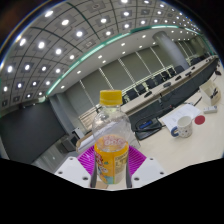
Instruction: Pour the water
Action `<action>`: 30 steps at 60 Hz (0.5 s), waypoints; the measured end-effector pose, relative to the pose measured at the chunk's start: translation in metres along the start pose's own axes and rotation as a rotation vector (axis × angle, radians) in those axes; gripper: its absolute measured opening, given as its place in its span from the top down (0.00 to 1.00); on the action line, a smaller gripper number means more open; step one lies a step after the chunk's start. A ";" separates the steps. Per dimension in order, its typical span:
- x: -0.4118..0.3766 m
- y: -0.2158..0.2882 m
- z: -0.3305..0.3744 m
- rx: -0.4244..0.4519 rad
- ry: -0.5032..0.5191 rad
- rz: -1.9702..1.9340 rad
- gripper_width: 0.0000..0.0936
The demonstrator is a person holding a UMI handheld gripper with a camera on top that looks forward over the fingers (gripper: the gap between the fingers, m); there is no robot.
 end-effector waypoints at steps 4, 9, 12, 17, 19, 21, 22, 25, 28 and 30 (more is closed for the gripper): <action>0.017 0.034 -0.024 0.013 0.084 -0.199 0.57; 0.044 0.069 -0.057 0.021 0.166 -0.455 0.57; 0.065 0.086 -0.076 0.022 0.202 -0.616 0.57; 0.100 0.106 -0.108 0.032 0.253 -0.873 0.57; 0.116 0.111 -0.120 0.035 0.274 -0.968 0.57; 0.128 0.114 -0.124 0.034 0.285 -1.062 0.57; 0.134 0.116 -0.127 0.031 0.288 -1.110 0.57; 0.158 0.115 -0.151 0.041 0.298 -1.243 0.57; 0.181 0.112 -0.164 0.049 0.305 -1.367 0.57; 0.195 0.108 -0.171 0.055 0.305 -1.439 0.57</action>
Point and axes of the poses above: the point between the fingertips, and its own axes, seen from behind it with the camera up: x to the right, y up, z backward, against the way the camera looks, the point moved 8 cm from there along z, backward, against the way the camera looks, and after that the axes turned 3 degrees about -y, right-handed, at the moved point
